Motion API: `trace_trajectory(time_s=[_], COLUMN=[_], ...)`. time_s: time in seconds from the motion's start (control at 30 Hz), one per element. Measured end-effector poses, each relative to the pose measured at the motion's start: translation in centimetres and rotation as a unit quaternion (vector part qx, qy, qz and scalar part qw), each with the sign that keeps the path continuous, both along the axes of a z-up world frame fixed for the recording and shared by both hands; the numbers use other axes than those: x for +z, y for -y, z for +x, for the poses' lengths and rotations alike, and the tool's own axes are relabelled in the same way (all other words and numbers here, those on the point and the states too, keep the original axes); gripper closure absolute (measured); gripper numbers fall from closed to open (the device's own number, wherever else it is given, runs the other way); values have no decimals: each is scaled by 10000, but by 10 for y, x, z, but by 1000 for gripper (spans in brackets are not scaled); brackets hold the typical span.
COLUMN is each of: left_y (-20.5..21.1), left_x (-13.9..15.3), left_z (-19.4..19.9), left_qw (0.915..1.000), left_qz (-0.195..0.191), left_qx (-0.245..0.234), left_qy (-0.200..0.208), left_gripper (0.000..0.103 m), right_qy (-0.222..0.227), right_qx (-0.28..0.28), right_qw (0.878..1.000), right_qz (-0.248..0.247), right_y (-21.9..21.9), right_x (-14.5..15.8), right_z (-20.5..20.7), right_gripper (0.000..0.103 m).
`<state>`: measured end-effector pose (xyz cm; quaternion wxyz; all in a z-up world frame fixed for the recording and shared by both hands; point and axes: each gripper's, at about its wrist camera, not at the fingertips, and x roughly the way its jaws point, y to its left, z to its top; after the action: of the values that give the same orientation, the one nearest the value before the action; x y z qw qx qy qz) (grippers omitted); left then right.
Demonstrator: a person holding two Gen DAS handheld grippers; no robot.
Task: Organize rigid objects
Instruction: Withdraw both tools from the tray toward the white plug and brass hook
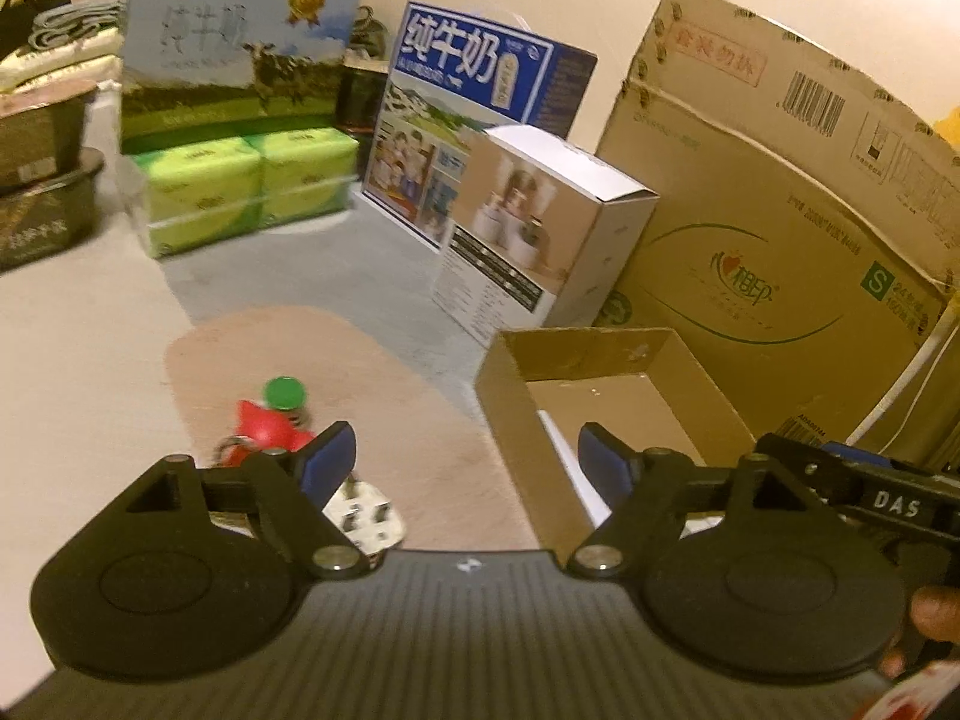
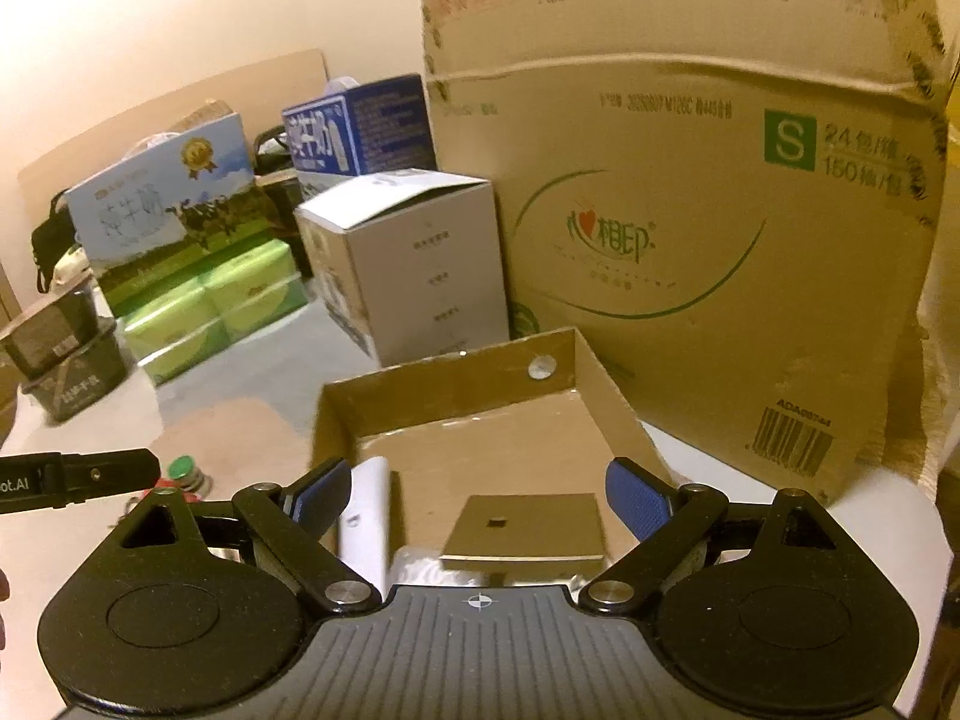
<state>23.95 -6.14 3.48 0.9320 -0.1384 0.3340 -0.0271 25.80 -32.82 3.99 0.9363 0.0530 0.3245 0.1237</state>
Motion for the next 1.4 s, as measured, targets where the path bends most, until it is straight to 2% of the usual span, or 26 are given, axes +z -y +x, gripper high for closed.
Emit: trace_trajectory(time_s=[0.4,0.73,1.0,1.4], left_y=[-42,-82,-94,-112], left_x=[15,9,-5,-38], left_z=[-59,-96,-99,-75], left_qw=[9987,9953,9920,9851], left_qz=[484,946,1225,1448], left_qx=[44,156,-284,-900], left_qy=[163,91,-80,-240], left_gripper=[18,17,16,16], right_qy=[99,71,-37,-198], right_qx=[254,506,650,875], right_qw=[9995,9984,9976,9960], right_qz=[134,259,230,-47], right_y=[-40,-71,-94,-136], right_x=[24,21,7,-31], right_z=[-53,-90,-104,-101], right_gripper=[12,12,12,12])
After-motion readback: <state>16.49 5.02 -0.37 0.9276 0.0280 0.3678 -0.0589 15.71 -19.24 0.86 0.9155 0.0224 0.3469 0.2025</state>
